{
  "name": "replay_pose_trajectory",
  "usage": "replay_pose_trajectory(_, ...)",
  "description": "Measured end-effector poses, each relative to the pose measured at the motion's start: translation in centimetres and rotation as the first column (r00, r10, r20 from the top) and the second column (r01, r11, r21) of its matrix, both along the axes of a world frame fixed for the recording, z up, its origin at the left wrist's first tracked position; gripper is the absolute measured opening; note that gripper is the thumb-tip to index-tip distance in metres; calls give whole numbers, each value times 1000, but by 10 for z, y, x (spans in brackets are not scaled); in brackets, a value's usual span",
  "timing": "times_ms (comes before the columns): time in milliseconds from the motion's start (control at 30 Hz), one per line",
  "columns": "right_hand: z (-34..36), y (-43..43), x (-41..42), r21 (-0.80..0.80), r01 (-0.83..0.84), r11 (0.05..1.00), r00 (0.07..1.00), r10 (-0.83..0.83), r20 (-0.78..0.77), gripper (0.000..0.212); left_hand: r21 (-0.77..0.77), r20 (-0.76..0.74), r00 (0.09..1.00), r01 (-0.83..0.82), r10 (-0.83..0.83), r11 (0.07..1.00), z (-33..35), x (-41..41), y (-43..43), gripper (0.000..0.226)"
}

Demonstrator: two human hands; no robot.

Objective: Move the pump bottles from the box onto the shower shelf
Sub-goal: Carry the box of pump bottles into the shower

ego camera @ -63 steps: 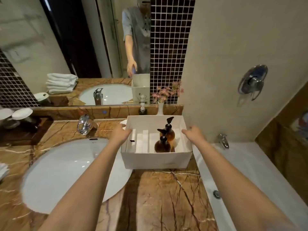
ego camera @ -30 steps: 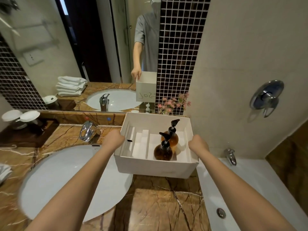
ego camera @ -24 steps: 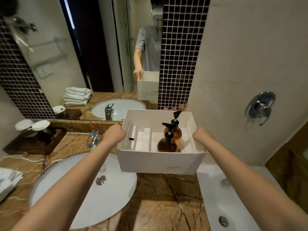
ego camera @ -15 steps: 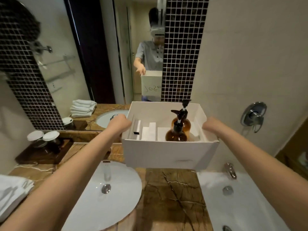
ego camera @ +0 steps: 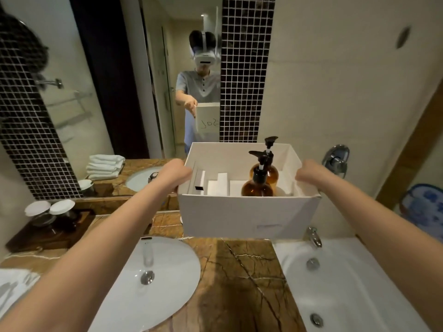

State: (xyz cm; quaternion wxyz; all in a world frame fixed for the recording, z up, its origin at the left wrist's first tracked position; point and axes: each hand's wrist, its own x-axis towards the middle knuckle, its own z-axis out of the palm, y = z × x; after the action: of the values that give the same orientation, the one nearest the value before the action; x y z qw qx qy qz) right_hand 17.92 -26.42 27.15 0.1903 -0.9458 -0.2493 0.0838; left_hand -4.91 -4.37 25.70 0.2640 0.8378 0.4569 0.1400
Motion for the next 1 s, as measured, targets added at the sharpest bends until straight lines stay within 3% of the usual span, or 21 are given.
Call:
replay_pose_trajectory(567,29,-142,-21,138,293,946,956,-290,-41,29,-65,72,970,237,-233,969,30,42,-94,10)
replay_pose_trajectory(1000,45,-332,-44,80,458,885,887,-461,17,33,-71,60,893,449,-445,891,43,96,-255,9)
